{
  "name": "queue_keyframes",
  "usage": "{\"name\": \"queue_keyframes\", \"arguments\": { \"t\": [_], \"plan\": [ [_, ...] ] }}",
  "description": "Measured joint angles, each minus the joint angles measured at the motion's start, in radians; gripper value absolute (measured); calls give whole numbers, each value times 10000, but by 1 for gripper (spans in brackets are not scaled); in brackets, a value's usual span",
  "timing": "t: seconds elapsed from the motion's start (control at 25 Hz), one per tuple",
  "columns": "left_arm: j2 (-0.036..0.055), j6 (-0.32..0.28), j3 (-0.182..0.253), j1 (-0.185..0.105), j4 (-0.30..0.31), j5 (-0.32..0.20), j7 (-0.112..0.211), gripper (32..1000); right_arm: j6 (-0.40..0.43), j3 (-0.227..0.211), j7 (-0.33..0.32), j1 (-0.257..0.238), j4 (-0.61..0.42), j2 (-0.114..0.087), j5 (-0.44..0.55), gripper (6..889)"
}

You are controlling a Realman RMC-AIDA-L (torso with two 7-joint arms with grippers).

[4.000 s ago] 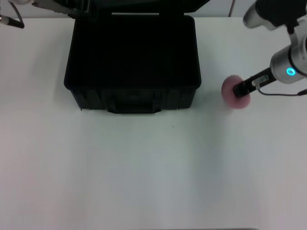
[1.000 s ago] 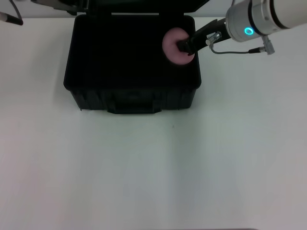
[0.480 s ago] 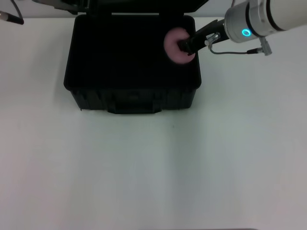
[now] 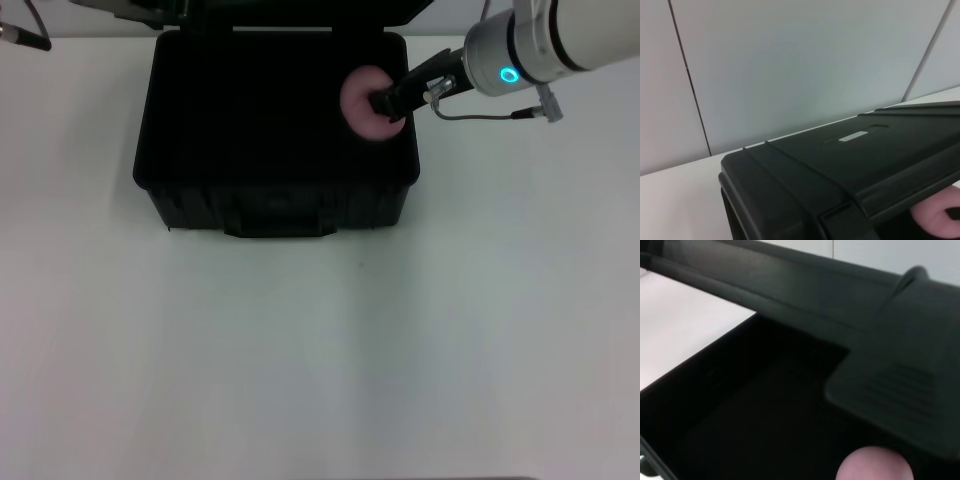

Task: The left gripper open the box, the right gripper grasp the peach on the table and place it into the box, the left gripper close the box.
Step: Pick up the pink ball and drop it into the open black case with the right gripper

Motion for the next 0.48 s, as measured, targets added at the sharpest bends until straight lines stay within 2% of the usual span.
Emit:
{"name": "queue_keyframes", "arguments": {
  "t": [0.2,0.48],
  "plan": [
    [-2,0,0,0,0,-3,0,380,-255,-320,-320,36,336,-15,842,48],
    [-3,0,0,0,0,-3,0,380,-376,-461,-332,45,451,-19,955,49]
  ]
}}
